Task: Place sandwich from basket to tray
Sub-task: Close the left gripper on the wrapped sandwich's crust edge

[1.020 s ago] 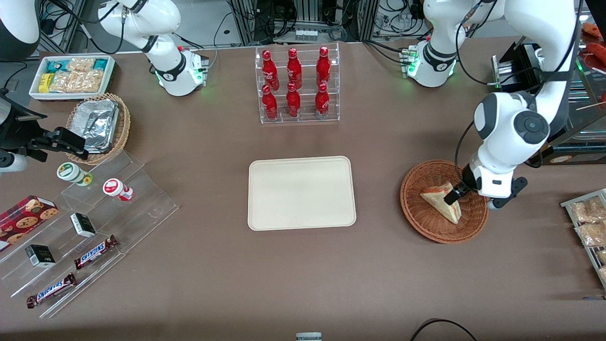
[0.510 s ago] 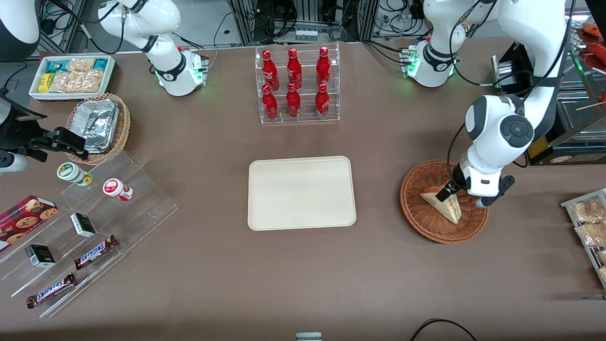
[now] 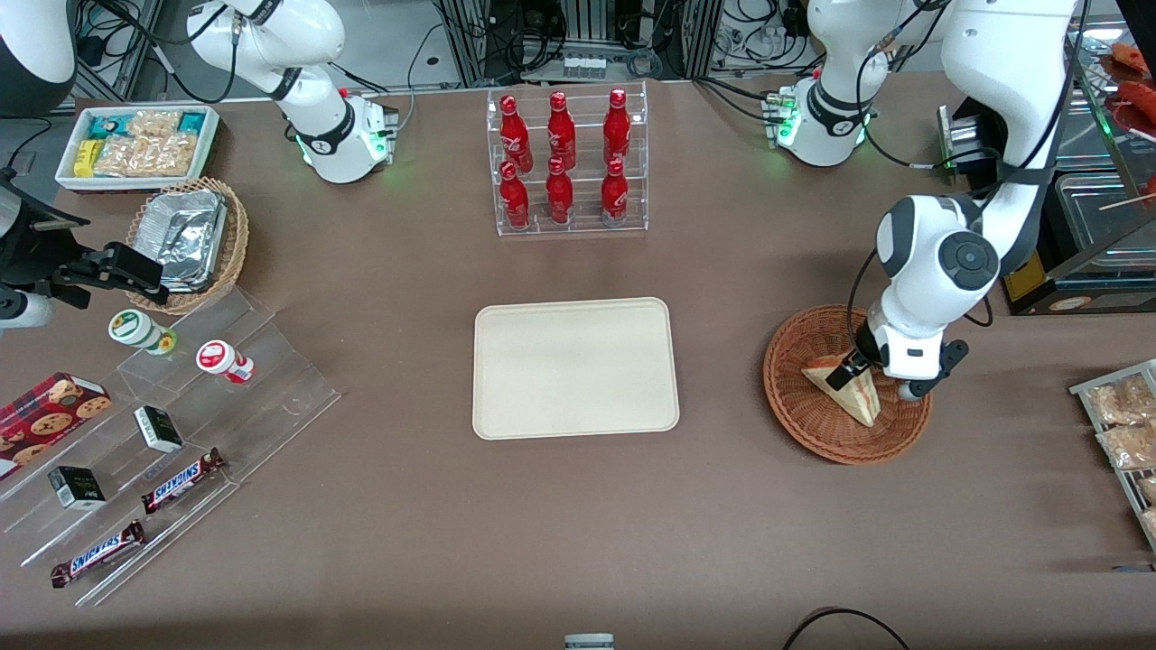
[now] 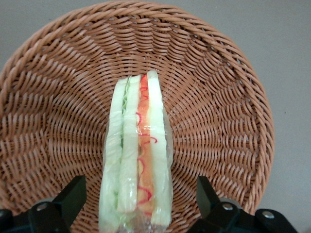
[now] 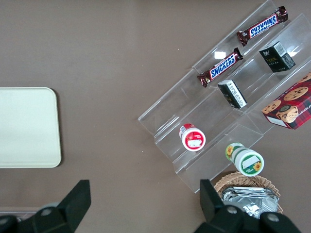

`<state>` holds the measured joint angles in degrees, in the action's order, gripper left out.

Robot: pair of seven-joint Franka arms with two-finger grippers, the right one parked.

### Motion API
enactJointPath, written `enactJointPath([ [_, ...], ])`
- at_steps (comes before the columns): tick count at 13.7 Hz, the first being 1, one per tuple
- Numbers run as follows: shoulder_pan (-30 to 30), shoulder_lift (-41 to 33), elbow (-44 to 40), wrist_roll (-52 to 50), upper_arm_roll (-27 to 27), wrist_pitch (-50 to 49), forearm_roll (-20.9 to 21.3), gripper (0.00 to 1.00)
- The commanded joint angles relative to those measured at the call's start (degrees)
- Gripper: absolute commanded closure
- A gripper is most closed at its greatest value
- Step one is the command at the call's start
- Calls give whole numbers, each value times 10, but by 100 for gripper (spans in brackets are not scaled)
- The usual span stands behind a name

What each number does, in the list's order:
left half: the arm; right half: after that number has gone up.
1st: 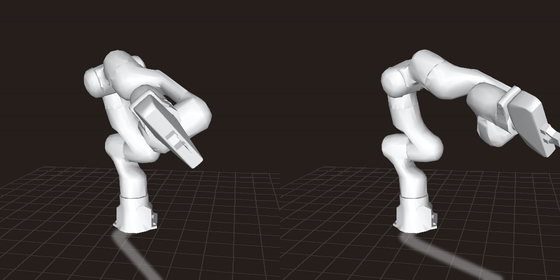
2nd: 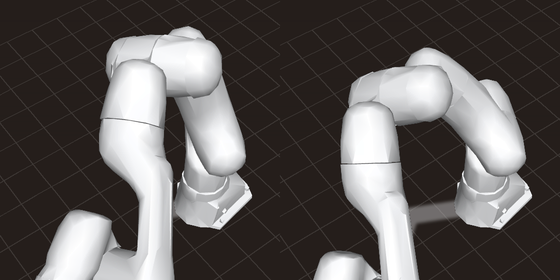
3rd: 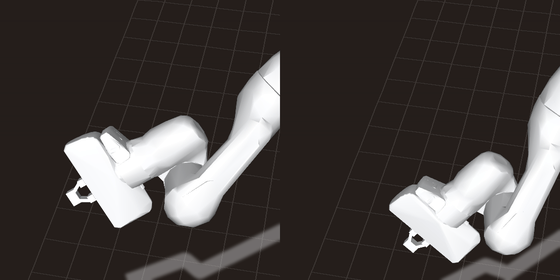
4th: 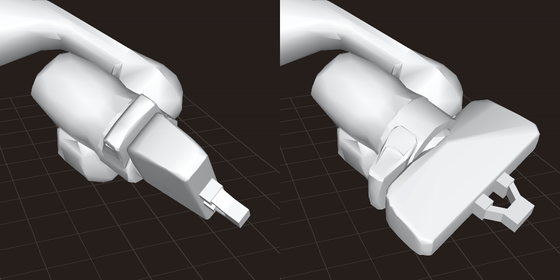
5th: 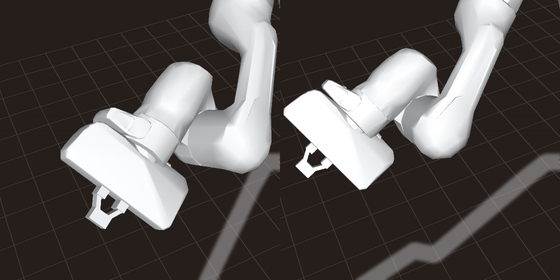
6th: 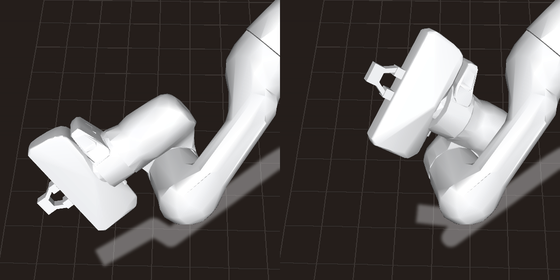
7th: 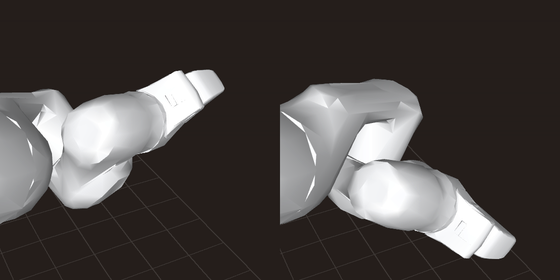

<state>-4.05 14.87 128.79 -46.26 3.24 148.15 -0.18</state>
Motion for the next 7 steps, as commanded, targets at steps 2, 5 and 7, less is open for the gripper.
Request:
enactJointPath([
  [2,-2,7,2,-16,-1,16,3,26],
  [5,-2,11,2,-15,-1,14,3,72],
  [7,-2,10,2,-15,-1,14,3,84],
])
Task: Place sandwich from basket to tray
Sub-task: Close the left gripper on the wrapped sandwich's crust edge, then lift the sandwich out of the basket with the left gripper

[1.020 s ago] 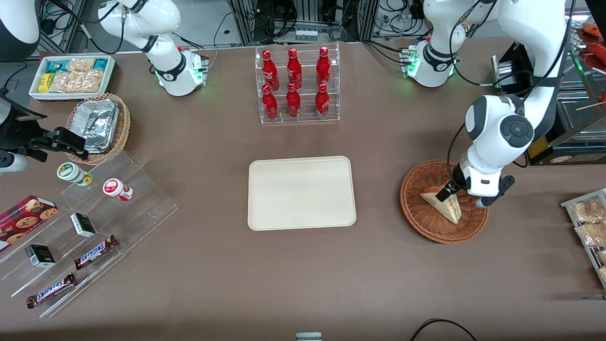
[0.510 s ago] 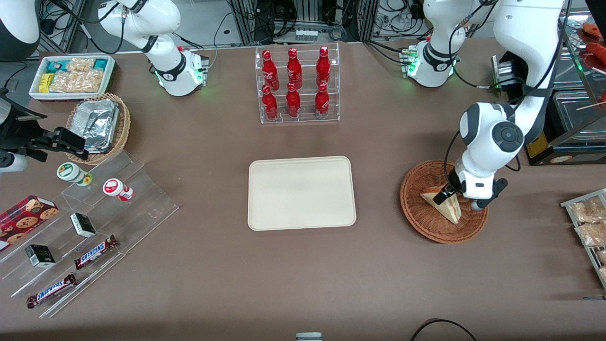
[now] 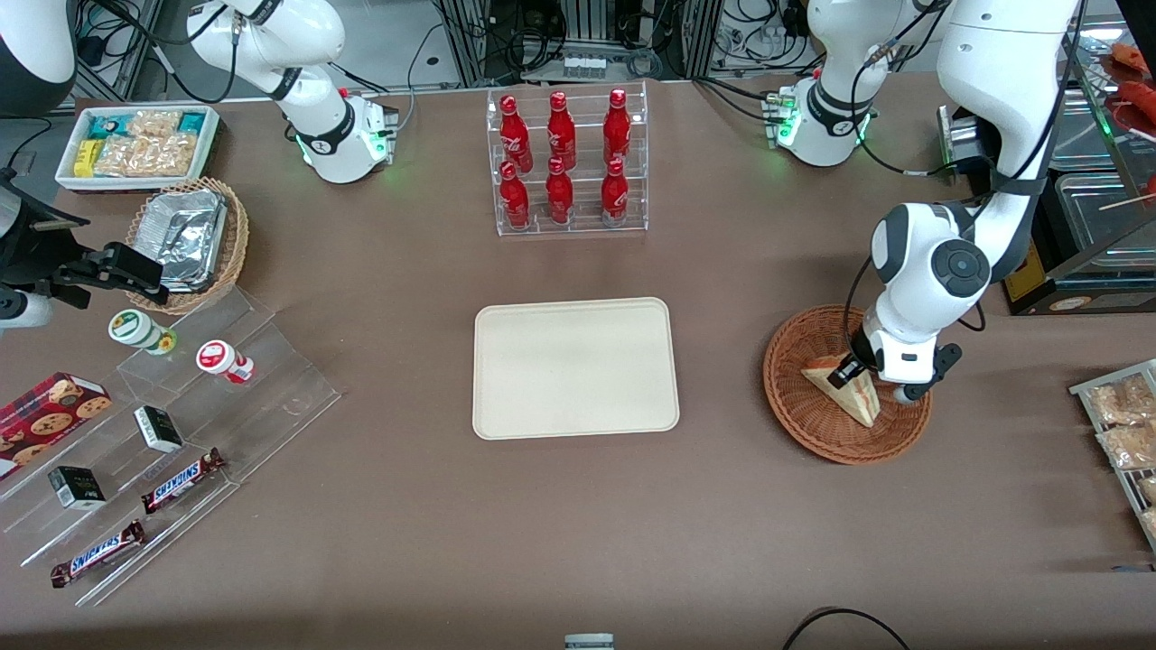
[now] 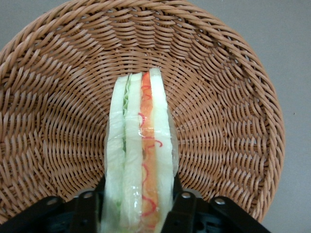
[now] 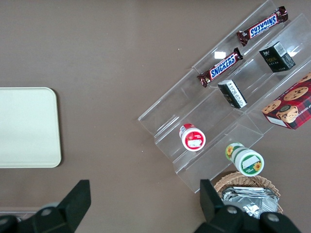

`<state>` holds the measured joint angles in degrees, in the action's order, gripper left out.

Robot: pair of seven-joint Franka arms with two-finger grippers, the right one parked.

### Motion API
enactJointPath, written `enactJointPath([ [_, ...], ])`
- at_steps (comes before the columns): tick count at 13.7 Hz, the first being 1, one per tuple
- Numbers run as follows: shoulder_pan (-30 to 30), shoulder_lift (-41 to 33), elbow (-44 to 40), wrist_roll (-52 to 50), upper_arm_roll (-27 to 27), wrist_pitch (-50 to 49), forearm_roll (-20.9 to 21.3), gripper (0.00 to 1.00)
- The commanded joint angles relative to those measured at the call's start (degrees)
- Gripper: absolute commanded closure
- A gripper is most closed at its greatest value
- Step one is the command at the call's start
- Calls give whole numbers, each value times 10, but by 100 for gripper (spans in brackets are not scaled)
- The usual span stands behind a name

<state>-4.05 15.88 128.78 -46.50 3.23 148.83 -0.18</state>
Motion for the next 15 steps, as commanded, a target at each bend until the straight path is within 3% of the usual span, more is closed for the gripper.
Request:
enactJointPath([
  [1,-3,-2,1,-13,-1,4,3,84],
  [4,-3,-31,-7,-11,-1,-28,9,85],
  [6,-3,-63,-32,-11,0,-98,37,85],
  [10,-33,-63,-174,-14,11,-293,39,85],
  [15,-115,-21,-290,-10,11,-365,38,84],
])
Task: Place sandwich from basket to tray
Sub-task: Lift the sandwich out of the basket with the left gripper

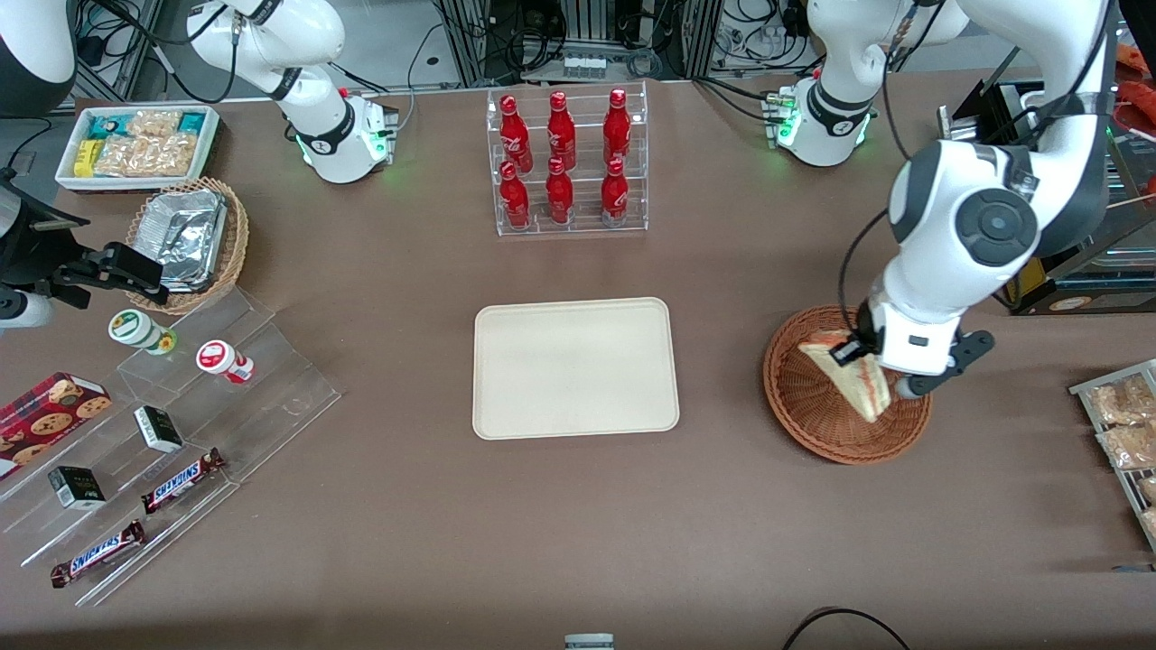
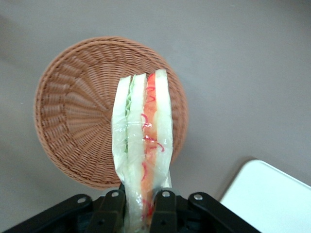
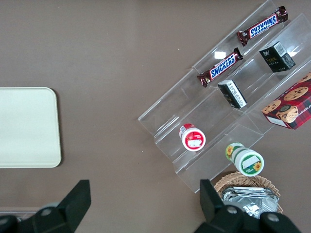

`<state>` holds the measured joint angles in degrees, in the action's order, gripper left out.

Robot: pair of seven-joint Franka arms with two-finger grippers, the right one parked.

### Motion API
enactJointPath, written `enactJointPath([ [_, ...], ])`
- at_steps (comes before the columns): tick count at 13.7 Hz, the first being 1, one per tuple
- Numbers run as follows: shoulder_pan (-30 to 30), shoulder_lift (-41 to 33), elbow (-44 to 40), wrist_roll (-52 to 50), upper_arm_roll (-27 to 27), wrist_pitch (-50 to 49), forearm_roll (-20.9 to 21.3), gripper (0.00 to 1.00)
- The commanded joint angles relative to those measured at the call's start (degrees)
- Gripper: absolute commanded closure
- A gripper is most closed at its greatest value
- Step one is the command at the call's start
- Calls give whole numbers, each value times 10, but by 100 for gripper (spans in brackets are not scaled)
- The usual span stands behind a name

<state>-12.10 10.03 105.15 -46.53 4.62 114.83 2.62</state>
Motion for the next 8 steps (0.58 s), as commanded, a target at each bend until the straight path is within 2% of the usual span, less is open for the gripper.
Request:
enactJointPath([
  [1,-59,50,-70,-11,-2,-25,9,84],
  [3,-116,82,-100,-14,-2,-23,7,84],
  [8,-204,163,-177,-2,-2,-21,6,84],
])
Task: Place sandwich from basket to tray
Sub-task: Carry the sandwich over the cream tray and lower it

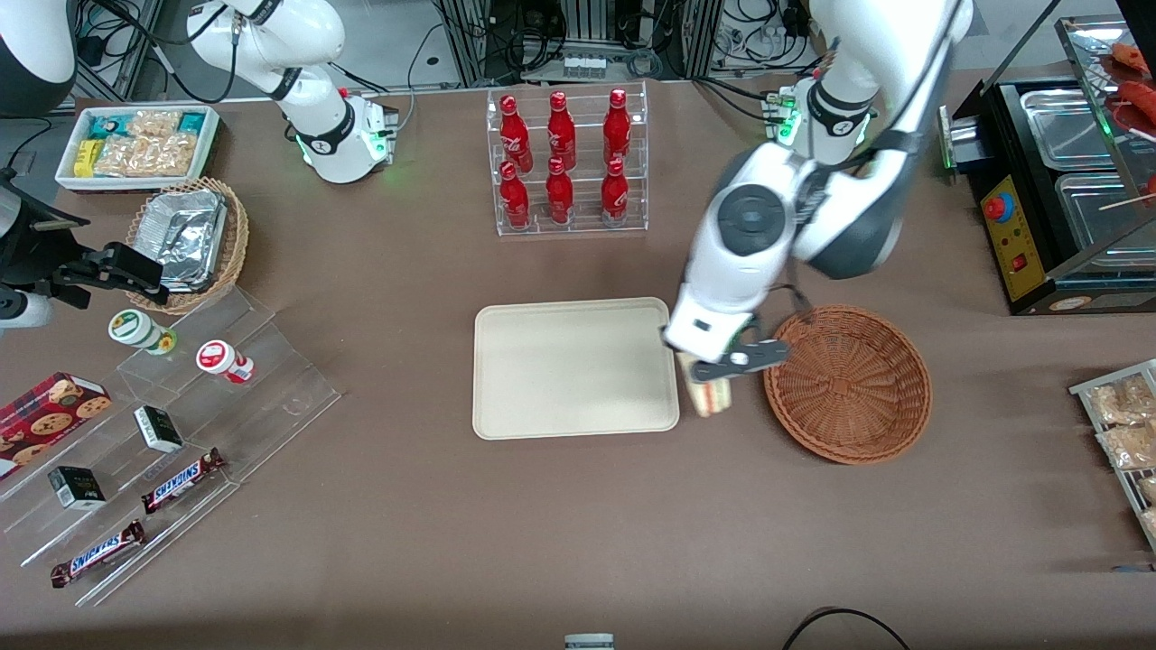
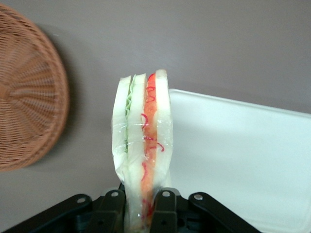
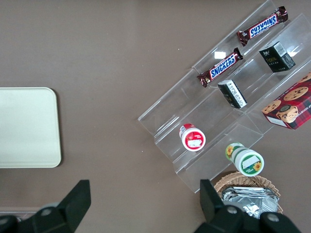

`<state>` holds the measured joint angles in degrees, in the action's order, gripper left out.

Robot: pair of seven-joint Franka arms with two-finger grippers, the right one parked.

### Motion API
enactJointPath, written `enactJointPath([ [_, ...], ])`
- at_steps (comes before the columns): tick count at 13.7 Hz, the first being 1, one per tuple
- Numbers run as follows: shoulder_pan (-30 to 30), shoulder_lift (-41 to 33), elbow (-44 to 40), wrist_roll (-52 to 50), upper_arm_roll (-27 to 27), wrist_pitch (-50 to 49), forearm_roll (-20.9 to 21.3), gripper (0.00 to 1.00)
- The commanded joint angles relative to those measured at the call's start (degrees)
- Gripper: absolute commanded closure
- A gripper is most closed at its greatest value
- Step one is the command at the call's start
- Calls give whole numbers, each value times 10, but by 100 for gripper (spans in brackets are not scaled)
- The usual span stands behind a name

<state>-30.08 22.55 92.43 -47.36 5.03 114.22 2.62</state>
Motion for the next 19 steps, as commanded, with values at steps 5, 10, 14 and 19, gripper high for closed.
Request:
enactJointPath([
  [5,-94,119,-115,6,-6,-2,7,84],
  [10,-131,172,-131,-2,-8,63,9,84],
  [14,-135,225,-175,-1,-8,77,9,84],
  [19,-147,249,-188,-3,-10,77,18,84],
])
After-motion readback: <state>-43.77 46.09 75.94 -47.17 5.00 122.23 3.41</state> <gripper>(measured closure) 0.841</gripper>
